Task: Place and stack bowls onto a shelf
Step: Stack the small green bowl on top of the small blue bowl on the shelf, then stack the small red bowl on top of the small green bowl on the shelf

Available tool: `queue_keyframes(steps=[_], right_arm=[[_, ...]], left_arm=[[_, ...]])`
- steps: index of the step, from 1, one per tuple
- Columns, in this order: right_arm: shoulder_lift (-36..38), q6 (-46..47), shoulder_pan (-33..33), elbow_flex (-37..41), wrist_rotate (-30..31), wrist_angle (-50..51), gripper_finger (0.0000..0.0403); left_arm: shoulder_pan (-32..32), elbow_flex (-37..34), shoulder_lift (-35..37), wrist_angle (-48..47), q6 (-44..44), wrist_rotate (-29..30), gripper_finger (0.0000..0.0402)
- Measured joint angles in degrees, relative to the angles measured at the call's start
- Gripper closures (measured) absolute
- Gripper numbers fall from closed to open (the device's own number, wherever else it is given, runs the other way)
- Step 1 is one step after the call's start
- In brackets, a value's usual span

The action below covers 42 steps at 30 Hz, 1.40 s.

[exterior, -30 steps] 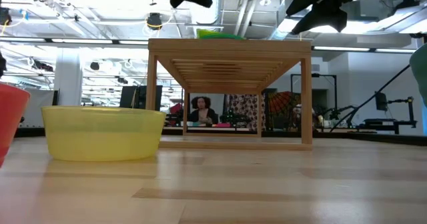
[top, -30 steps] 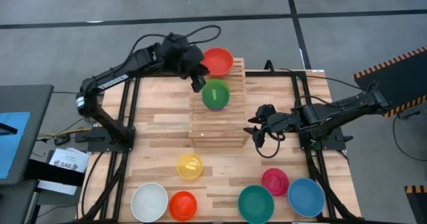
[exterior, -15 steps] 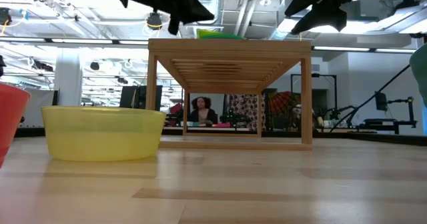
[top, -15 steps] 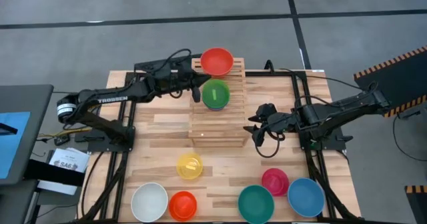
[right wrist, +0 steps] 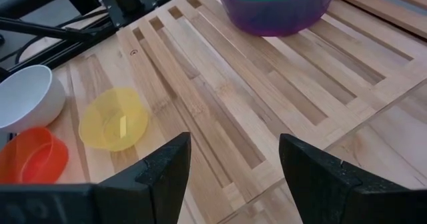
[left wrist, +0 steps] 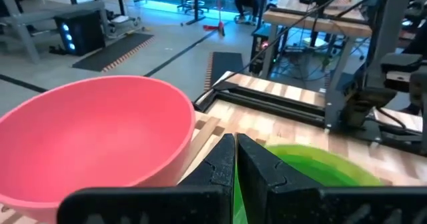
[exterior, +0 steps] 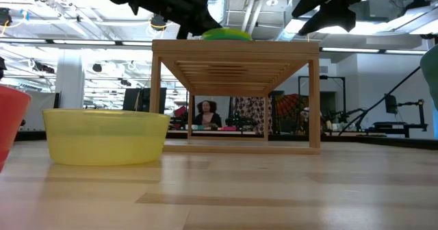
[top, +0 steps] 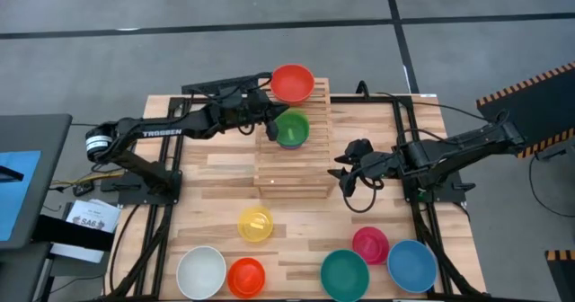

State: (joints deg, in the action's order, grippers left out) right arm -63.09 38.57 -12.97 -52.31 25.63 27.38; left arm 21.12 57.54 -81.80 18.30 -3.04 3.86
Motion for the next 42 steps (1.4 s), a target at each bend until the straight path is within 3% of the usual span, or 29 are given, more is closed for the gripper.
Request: queue_keyframes(steps=[8, 12, 18, 22, 27, 31, 36, 42], right_arm=[[0.0, 0.0, 0.0, 0.0, 0.12, -0.07, 0.0148], [0.0, 0.0, 0.02, 0.0, 0.48, -0.43, 0.0148], [0.0, -0.04, 0.31, 0.0, 3.19, -1.29, 0.0148], [0.0, -0.29, 0.79, 0.0, 3.13, -1.18, 0.0148], [0.0, -3.04, 0.74, 0.0, 2.51, -1.11, 0.0148], [0.18, -3.21, 0.77, 0.02, -2.21, -0.47, 0.0148], [0.15, -2.25, 0.28, 0.02, -14.48, 1.11, 0.0148], [-2.43, 8.78, -3.97, 0.02, -27.8, 3.97, 0.0148]], left_arm=[[-0.11, 0.0, 1.03, -4.03, -1.48, -0.33, 0.0401], [-0.55, 0.04, 6.53, -3.13, -2.19, -3.48, 0.0401], [-4.21, -0.19, 16.77, -12.01, -4.33, -4.24, 0.0401], [-10.08, -6.26, 22.71, -9.23, -7.15, -2.46, 0.0401], [-19.19, -18.81, 28.68, 1.43, -10.59, 5.87, 0.0401], [-24.0, -24.49, 31.16, 5.79, -12.71, 9.06, 0.0401], [-26.42, -25.11, 32.55, 4.73, -13.54, 11.02, 0.0401], [-26.38, -25.11, 32.85, 4.48, -13.82, 13.05, 0.0401]])
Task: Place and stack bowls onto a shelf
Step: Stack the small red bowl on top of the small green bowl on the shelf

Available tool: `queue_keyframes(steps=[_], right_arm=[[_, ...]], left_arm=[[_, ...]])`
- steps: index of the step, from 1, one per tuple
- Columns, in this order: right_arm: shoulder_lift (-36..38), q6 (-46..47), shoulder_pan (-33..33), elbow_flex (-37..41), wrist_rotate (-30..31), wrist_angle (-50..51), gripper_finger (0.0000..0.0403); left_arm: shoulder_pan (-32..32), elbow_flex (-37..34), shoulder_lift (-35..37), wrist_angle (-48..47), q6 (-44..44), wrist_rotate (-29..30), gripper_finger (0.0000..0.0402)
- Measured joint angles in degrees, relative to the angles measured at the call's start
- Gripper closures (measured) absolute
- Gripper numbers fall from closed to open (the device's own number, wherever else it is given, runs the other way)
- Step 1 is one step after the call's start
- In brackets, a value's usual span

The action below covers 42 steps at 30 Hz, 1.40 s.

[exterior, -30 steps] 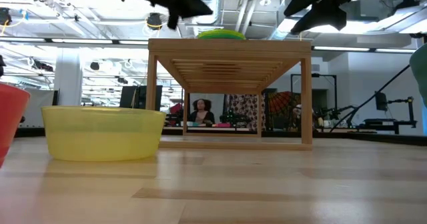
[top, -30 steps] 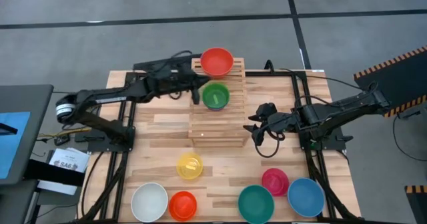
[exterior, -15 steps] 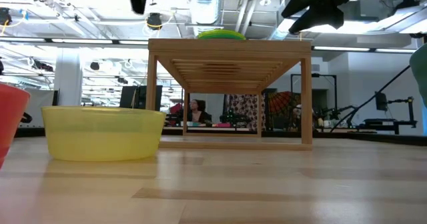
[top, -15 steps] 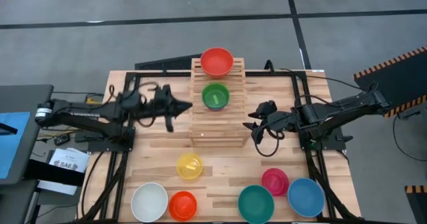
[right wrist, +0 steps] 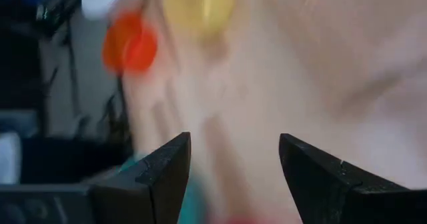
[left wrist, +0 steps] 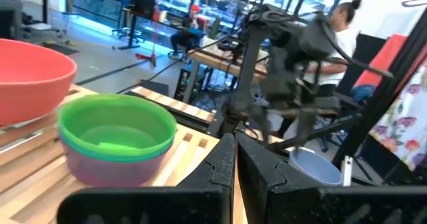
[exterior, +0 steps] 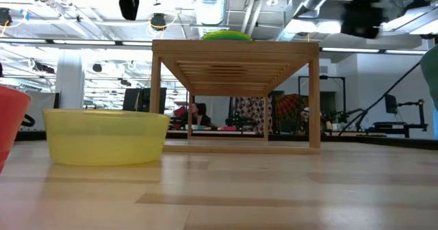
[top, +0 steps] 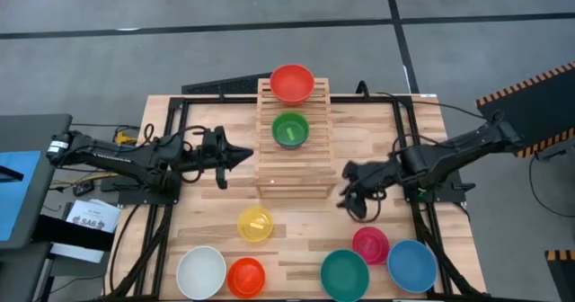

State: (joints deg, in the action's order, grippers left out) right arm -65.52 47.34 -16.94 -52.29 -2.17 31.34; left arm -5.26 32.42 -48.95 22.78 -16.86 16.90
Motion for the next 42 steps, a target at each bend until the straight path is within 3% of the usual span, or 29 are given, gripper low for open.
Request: queue_keyframes(steps=[4, 8, 12, 26, 35, 39, 42], right_arm=[[-4.74, 8.74, -7.08, 0.0, -6.86, 4.25, 0.0148], [-11.0, 14.69, -15.2, 0.01, -7.21, 8.19, 0.0148], [-16.56, 20.05, -18.6, 0.02, -5.78, 12.93, 0.0148], [-21.11, 17.5, -15.53, 0.03, -1.83, 23.53, 0.0148], [-21.11, 16.72, -15.15, 5.31, -1.94, 16.19, 0.0153], [-21.11, 18.01, -14.91, 6.12, -1.26, 16.88, 0.0181], [-21.11, 17.17, -14.78, 6.12, -1.16, 17.04, 0.0243]], left_arm=[[0.0, 0.0, 0.02, -1.41, 0.01, 0.26, 0.0401], [0.0, 0.0, 0.02, -2.02, -0.14, 0.26, 0.0401], [0.02, 0.0, 0.0, -3.1, -0.28, 0.26, 0.0401], [0.04, 0.0, 0.0, -2.9, -0.36, 0.24, 0.0401], [0.04, 0.0, 0.0, -2.79, -1.18, 0.25, 0.0401], [0.04, 0.0, 0.0, -2.76, -1.7, 0.97, 0.0401], [0.04, 0.0, 0.0, -2.74, -1.68, 2.52, 0.0401]])
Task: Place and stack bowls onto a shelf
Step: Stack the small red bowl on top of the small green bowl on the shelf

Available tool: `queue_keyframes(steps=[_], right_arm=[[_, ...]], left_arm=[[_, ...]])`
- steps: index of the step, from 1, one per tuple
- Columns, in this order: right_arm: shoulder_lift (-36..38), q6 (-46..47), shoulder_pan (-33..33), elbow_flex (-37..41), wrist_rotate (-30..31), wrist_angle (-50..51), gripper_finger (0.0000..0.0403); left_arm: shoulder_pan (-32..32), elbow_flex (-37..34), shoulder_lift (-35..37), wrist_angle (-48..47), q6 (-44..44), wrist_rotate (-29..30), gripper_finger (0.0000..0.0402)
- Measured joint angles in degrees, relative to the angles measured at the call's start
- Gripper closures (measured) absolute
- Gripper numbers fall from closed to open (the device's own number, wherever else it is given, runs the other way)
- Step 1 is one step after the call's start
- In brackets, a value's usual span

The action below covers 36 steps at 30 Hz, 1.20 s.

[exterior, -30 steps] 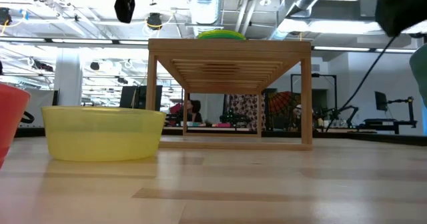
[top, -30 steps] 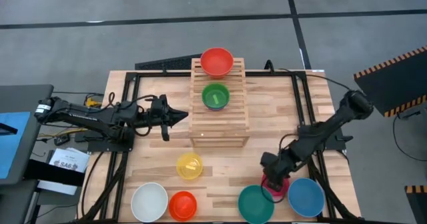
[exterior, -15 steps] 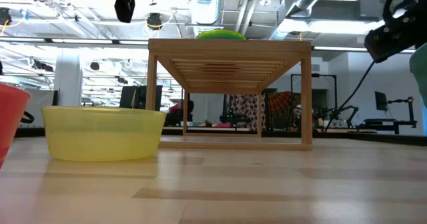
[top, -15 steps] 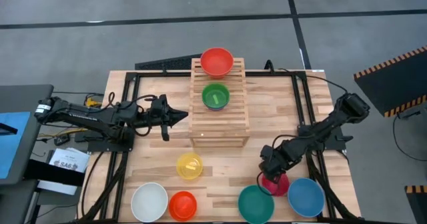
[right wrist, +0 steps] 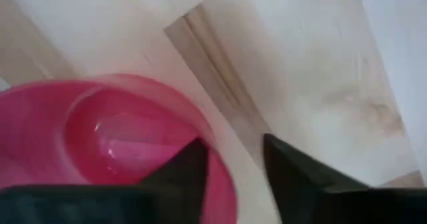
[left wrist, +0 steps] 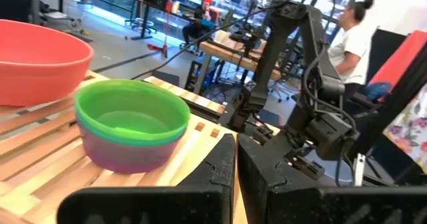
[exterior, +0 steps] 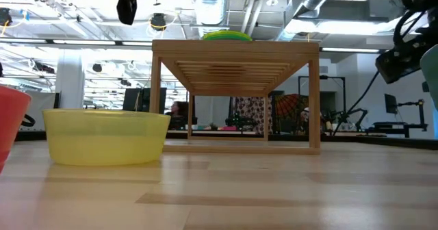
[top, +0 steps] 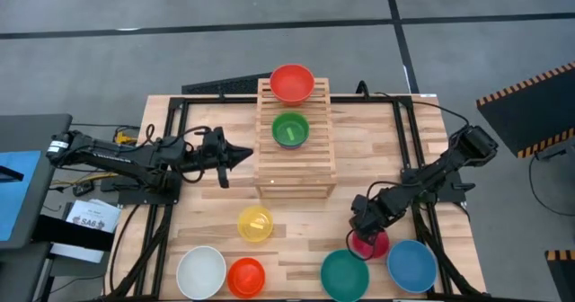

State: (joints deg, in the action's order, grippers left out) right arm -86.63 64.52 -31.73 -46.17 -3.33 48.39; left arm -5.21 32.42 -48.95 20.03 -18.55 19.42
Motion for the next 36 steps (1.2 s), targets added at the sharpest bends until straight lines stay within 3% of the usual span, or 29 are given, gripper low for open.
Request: queue_keyframes(steps=[3, 5, 11, 15, 19, 27, 36], right_arm=[[0.12, -2.03, 0.32, 0.0, -1.1, 0.24, 0.0345], [1.57, -4.0, 0.95, -0.05, -2.67, 0.34, 0.0381], [10.0, -10.81, 5.71, -4.51, -4.28, 6.87, 0.0381], [16.06, -15.16, 11.77, -13.77, -3.93, 9.93, 0.0381], [17.11, -15.51, 19.5, -26.57, 0.27, 8.23, 0.0381], [6.23, -20.91, 38.18, -50.97, 1.98, 11.07, 0.0381], [-9.16, -27.94, 48.43, -63.69, 2.04, 14.02, 0.0375]], left_arm=[[0.01, 0.0, 0.0, 0.02, 0.0, 0.92, 0.0401], [0.02, 0.0, 0.0, 0.03, 0.01, 0.94, 0.0401], [0.02, 0.0, 0.0, 0.21, 1.09, 0.94, 0.0401], [0.02, 0.02, 0.0, 0.67, 2.63, 0.92, 0.0401], [0.02, 0.02, 0.0, 1.87, 5.58, 0.43, 0.0401], [0.07, 0.04, 1.12, 5.22, 12.4, 0.41, 0.0401], [0.07, 0.14, 4.59, 5.04, 13.44, 0.32, 0.0401]])
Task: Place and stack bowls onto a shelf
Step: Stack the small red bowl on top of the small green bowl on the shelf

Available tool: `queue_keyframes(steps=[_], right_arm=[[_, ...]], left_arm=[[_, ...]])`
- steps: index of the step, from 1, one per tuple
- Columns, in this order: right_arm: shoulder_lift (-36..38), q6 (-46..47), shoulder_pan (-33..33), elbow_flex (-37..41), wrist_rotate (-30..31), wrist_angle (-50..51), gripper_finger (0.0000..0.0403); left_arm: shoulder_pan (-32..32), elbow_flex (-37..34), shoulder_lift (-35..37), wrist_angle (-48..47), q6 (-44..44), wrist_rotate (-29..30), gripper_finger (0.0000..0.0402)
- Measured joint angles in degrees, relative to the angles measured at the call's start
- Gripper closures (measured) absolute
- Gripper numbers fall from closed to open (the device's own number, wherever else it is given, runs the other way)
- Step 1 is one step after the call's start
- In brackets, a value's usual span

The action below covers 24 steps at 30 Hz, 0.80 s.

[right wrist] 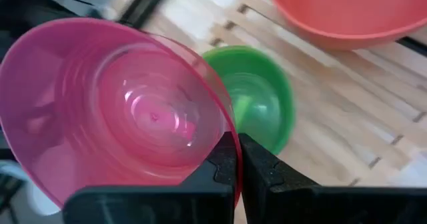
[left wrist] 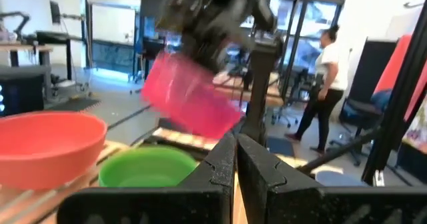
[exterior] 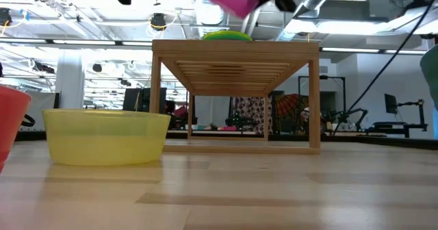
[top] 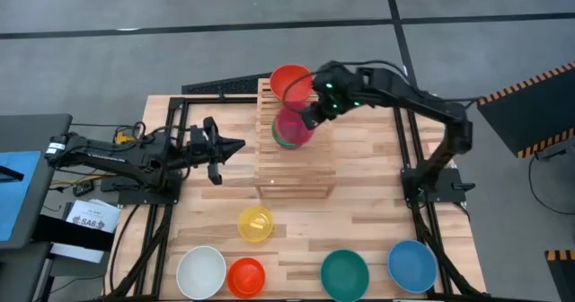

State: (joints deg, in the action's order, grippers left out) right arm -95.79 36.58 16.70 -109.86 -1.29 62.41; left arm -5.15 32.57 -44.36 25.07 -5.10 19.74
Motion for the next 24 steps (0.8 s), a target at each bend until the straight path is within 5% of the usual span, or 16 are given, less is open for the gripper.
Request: queue_keyframes(steps=[9, 24], right_arm=[[-6.23, -2.91, 2.28, -1.07, -1.29, 2.38, 0.0365], [-6.69, -6.79, 2.96, -1.09, -1.84, 1.92, 0.0361]], left_arm=[[0.0, -0.1, 2.22, -1.13, -0.09, 0.03, 0.0401], [0.0, -0.1, 2.04, -1.22, -0.57, 0.07, 0.0401]])
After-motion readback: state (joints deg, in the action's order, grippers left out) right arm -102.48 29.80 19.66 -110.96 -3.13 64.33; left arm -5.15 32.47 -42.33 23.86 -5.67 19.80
